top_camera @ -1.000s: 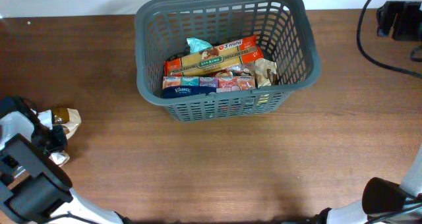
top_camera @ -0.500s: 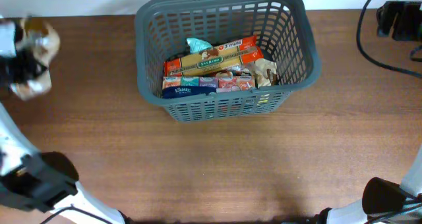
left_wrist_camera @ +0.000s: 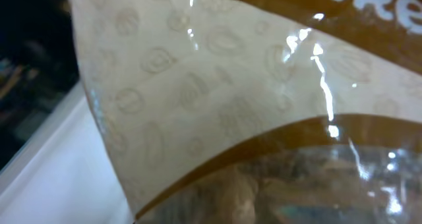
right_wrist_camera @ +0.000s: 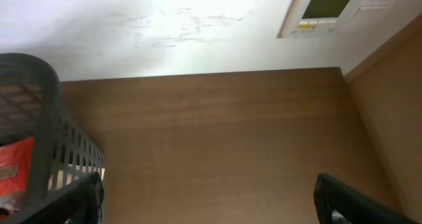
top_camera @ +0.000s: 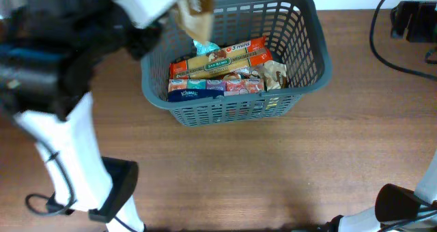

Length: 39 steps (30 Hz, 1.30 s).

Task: Pack container
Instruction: 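Drop the gold snack bag into the basket and withdraw left arm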

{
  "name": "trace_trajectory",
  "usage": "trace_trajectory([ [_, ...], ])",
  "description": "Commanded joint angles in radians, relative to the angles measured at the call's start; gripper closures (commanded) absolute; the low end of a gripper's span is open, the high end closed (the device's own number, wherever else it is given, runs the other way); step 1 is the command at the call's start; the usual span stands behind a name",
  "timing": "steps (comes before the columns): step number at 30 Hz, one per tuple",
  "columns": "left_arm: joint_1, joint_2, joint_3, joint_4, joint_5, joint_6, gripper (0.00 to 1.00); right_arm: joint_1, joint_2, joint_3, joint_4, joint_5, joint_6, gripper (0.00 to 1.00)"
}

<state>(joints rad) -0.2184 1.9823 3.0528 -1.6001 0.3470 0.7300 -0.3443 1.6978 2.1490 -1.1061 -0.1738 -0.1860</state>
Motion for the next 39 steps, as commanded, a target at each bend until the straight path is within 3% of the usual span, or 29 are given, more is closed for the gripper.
trace_trajectory([
  [1, -0.089, 0.11, -0.096, 0.015, -0.11, 0.107, 0.98, -0.003, 0.0, -0.002, 0.002, 0.009, 0.004, 0.01],
  [8, -0.134, 0.307, -0.245, 0.086, -0.134, 0.089, 0.98, -0.003, 0.0, -0.002, 0.002, 0.009, 0.004, 0.01],
  [14, -0.143, 0.42, -0.249, 0.116, -0.151, 0.021, 0.96, -0.003, 0.0, -0.002, 0.002, 0.009, 0.004, 0.01],
  [15, -0.143, 0.433, -0.249, 0.115, -0.151, 0.006, 0.87, -0.003, 0.0, -0.002, 0.002, 0.009, 0.004, 0.01],
  [17, -0.144, 0.451, -0.249, 0.108, -0.154, -0.036, 0.51, -0.003, 0.0, -0.002, 0.002, 0.009, 0.004, 0.01],
  [18, -0.144, 0.453, -0.249, 0.103, -0.153, -0.053, 0.0, -0.003, 0.0, -0.002, 0.002, 0.009, 0.004, 0.01],
  [22, -0.144, 0.43, -0.233, 0.072, -0.162, -0.103, 0.01, -0.003, 0.0, -0.002, 0.002, 0.009, 0.004, 0.01],
  [25, -0.143, 0.373, -0.187, 0.066, -0.234, -0.217, 0.01, -0.003, 0.0, -0.002, 0.002, 0.009, 0.004, 0.01],
  [35, -0.129, 0.097, -0.137, -0.087, -0.67, -0.472, 0.01, -0.003, 0.0, -0.002, 0.002, 0.009, 0.004, 0.01],
  [39, -0.058, -0.041, -0.138, -0.087, -0.732, -0.56, 0.01, -0.003, 0.0, -0.002, 0.002, 0.009, 0.004, 0.01],
])
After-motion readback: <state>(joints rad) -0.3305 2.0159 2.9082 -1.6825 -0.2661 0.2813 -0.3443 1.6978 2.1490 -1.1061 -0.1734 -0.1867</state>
